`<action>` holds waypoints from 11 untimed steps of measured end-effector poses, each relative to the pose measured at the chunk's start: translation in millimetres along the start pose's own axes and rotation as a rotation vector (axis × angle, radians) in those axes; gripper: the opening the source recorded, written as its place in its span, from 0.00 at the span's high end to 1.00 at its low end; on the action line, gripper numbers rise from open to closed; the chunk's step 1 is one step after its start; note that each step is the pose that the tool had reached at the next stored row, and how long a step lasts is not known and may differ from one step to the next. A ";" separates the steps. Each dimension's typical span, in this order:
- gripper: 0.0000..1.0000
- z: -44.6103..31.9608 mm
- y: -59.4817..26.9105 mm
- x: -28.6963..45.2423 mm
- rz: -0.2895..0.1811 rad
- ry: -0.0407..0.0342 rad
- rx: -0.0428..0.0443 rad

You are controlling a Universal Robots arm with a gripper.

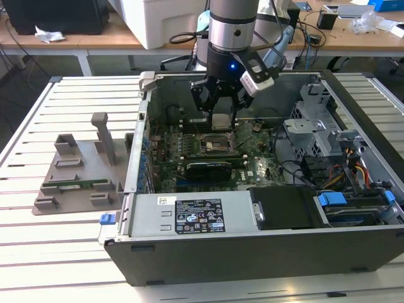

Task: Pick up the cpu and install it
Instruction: 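Place the cpu into insertion slot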

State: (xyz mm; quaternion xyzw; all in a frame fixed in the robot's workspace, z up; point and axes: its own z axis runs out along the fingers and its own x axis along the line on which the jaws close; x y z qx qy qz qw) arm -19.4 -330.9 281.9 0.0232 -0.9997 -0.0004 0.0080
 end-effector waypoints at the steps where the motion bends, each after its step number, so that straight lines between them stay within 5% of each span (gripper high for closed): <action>1: 0.46 0.0 0.0 0.0 0.046 -0.0001 -0.0007; 11: 0.46 0.0 0.0 0.0 0.218 -0.0002 -0.0033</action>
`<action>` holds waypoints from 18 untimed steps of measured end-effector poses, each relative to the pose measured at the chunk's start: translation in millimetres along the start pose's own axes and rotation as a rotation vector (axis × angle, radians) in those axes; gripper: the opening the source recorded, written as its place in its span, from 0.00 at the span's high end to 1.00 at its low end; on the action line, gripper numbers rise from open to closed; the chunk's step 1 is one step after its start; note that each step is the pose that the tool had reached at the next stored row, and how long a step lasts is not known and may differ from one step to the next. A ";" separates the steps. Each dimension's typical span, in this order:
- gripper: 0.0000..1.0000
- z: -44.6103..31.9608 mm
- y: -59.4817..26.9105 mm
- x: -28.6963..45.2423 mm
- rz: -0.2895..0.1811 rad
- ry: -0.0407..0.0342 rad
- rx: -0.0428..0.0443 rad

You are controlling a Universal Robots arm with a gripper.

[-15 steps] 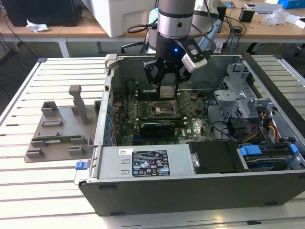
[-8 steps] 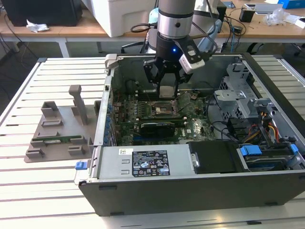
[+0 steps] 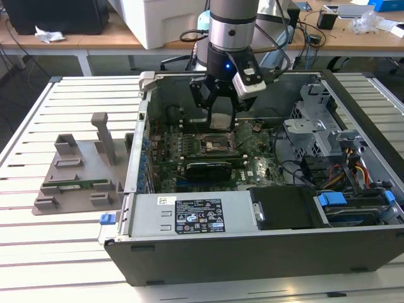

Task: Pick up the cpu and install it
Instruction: 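Place the cpu into insertion slot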

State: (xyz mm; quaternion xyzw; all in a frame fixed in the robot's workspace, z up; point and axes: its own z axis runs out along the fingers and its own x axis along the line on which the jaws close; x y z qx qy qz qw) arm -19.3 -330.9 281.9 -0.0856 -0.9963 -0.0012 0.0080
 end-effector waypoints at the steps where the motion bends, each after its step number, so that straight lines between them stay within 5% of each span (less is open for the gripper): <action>1: 0.46 0.0 0.0 -0.1 0.012 -0.0001 -0.0002; 7: 0.46 0.0 0.0 -0.1 0.195 -0.0003 -0.0030; 18: 0.46 0.0 0.0 -0.1 0.300 -0.0003 -0.0047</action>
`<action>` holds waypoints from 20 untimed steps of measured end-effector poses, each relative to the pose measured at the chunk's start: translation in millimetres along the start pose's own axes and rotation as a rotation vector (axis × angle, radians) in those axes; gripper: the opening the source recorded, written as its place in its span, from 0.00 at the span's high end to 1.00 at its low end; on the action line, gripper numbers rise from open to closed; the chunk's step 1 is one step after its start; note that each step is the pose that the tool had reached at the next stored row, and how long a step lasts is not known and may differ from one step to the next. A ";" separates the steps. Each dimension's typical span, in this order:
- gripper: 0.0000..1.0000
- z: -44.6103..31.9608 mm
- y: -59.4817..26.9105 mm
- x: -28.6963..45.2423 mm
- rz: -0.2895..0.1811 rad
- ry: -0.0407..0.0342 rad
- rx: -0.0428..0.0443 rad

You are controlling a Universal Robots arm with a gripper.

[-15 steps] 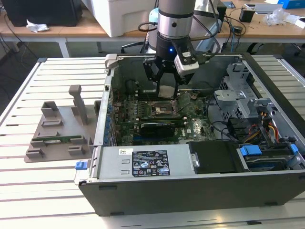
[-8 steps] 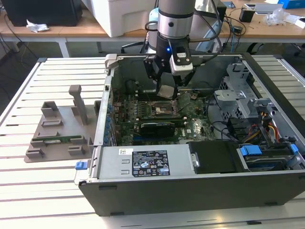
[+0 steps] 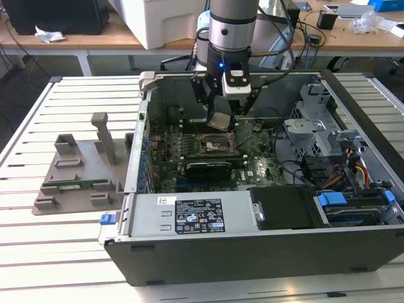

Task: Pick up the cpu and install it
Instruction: 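Place the cpu into insertion slot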

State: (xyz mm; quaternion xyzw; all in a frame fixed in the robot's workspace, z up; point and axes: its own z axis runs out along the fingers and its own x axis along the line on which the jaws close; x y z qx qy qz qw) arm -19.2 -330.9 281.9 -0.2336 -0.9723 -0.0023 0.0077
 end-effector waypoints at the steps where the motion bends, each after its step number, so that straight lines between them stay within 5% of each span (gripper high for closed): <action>1: 0.46 0.0 0.0 0.0 0.015 0.0000 -0.0003; 20: 0.46 0.0 0.0 0.0 0.200 -0.0002 -0.0033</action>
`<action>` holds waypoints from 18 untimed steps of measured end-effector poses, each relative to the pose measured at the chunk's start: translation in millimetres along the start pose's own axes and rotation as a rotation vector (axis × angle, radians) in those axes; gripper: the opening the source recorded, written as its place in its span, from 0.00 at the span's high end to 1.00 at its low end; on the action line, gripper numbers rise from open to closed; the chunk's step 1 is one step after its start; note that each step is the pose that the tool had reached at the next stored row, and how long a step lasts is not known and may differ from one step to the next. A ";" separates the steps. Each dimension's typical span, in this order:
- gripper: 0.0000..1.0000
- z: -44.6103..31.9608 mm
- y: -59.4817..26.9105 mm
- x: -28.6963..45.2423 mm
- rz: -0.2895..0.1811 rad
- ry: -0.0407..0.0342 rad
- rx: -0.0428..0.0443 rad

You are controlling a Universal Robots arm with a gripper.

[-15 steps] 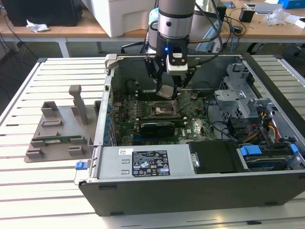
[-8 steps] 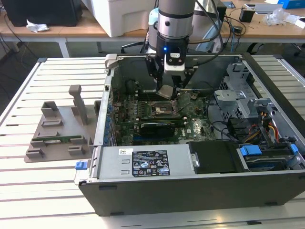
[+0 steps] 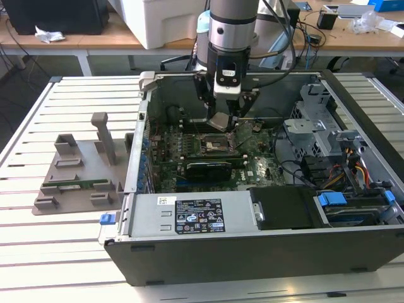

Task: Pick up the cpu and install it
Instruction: 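Place the cpu into insertion slot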

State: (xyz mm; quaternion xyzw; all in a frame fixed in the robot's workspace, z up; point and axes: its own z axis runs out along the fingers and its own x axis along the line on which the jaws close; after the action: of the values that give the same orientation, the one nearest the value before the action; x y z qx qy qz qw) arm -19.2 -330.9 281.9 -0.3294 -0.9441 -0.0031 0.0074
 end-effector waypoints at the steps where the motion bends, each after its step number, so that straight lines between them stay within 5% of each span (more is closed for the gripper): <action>1: 0.46 0.0 0.0 0.0 0.007 0.0000 -0.0001; 18: 0.46 0.0 0.2 -0.3 0.155 -0.0002 -0.0025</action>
State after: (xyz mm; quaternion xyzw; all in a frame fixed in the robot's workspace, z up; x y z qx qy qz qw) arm -18.9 -330.9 281.9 -0.4018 -0.9157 -0.0037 0.0071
